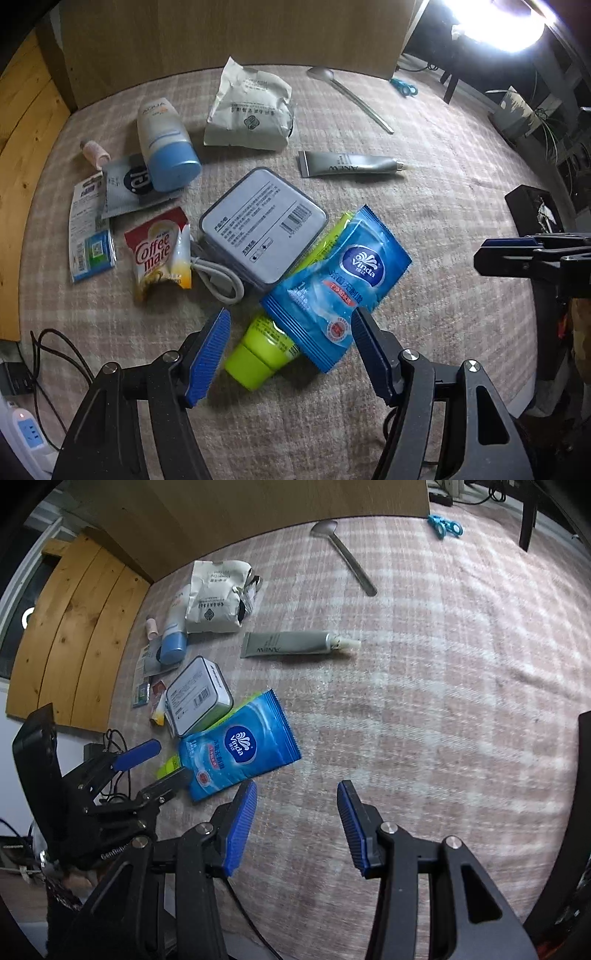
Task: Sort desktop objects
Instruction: 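Grasp the blue Vinda wipes pack with the left tool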
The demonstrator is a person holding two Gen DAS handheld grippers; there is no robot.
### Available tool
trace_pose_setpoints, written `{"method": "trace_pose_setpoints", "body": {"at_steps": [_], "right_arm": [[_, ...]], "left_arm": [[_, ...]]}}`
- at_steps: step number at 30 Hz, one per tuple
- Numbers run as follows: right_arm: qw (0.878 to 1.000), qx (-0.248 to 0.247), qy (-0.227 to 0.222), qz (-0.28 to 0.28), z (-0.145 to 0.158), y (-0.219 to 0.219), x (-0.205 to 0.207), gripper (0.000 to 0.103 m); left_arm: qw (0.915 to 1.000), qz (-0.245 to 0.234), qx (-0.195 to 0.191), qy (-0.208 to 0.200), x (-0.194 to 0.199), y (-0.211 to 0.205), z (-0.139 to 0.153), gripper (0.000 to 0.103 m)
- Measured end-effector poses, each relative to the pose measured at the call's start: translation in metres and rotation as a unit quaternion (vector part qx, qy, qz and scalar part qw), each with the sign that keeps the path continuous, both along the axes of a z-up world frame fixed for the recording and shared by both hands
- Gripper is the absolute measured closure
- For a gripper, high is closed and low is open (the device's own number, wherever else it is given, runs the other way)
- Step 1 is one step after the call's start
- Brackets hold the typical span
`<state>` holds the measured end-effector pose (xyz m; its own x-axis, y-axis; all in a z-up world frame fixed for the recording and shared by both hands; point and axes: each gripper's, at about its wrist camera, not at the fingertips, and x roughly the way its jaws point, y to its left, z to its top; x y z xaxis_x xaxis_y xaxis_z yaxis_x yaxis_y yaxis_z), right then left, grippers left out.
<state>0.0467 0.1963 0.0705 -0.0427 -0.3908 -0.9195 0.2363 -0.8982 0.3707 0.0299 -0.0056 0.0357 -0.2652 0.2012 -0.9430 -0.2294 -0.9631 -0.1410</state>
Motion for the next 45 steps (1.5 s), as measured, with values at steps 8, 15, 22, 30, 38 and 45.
{"method": "trace_pose_setpoints", "body": {"at_steps": [8, 15, 22, 30, 38, 45], "right_arm": [[1.000, 0.000, -0.010, -0.017, -0.008, -0.001, 0.005, 0.058], [1.000, 0.013, 0.008, -0.019, -0.002, 0.009, -0.003, 0.058], [0.998, 0.045, 0.037, 0.028, 0.011, 0.000, -0.026, 0.058], [0.993, 0.054, 0.062, 0.084, 0.021, -0.014, -0.051, 0.058], [0.978, 0.079, 0.072, 0.180, 0.000, -0.046, -0.078, 0.056], [0.965, 0.090, 0.082, 0.232, -0.020, -0.072, -0.097, 0.055]], "left_arm": [[0.9998, -0.020, 0.006, -0.004, -0.004, 0.017, -0.012, 0.038], [0.9990, -0.040, 0.019, -0.002, 0.004, 0.031, -0.007, 0.038], [0.9972, -0.075, 0.007, 0.001, 0.005, 0.055, -0.007, 0.039], [0.9939, -0.097, -0.051, 0.015, -0.015, 0.070, -0.007, 0.028], [0.9907, -0.101, -0.090, -0.007, -0.019, 0.078, -0.021, 0.028], [0.9925, -0.072, -0.098, -0.003, -0.021, 0.073, -0.024, 0.034]]}}
